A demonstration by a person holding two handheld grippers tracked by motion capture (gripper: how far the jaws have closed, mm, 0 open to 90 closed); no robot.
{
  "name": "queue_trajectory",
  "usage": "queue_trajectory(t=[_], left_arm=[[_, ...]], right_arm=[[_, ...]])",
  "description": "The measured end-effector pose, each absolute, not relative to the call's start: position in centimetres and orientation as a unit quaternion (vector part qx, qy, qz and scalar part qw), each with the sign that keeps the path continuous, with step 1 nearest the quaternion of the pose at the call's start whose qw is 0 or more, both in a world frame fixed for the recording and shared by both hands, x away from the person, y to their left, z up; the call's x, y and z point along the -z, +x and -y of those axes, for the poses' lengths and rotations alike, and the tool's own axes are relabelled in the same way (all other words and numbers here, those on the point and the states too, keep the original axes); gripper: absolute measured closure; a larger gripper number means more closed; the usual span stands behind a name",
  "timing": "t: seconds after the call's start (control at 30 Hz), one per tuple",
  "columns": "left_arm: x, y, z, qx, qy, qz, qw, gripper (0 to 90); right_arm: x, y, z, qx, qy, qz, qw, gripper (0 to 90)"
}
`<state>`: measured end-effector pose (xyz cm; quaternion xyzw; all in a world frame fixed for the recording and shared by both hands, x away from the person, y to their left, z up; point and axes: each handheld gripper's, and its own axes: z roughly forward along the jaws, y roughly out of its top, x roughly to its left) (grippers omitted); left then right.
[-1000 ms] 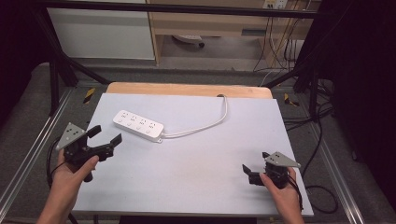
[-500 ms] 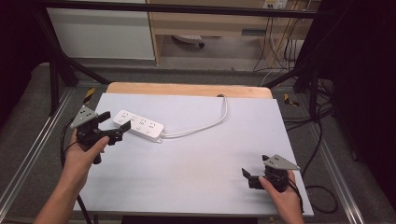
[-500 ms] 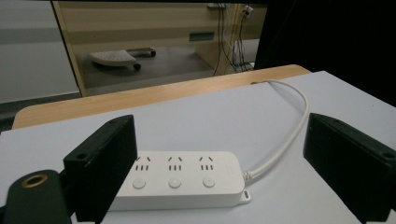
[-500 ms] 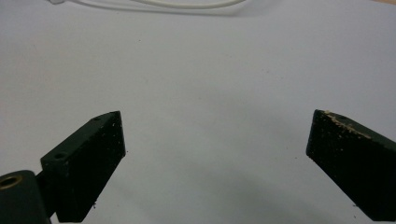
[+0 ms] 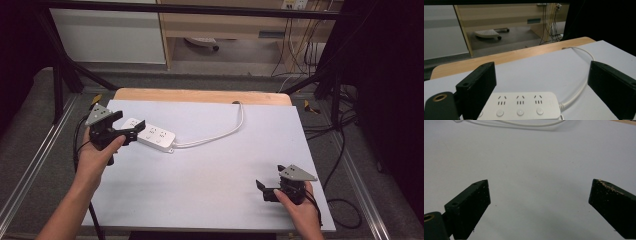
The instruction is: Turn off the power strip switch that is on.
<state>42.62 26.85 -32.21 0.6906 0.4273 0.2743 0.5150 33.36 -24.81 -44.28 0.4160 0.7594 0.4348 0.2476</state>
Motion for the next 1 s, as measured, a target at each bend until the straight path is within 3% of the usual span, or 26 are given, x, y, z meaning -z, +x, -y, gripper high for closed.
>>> queue_trajectory(t=[0.9, 1.0], left_arm=[[33.8, 48.1, -27.2, -0.283, 0.702, -0.457, 0.467, 10.4], [34.3, 48.6, -26.9, -0.286, 0.706, -0.457, 0.459, 14.9]], right_arm=[[43.9, 32.9, 24.6, -0.428, 0.422, -0.765, 0.233, 3.1], [44.1, 33.0, 24.5, -0.425, 0.421, -0.767, 0.231, 3.0]])
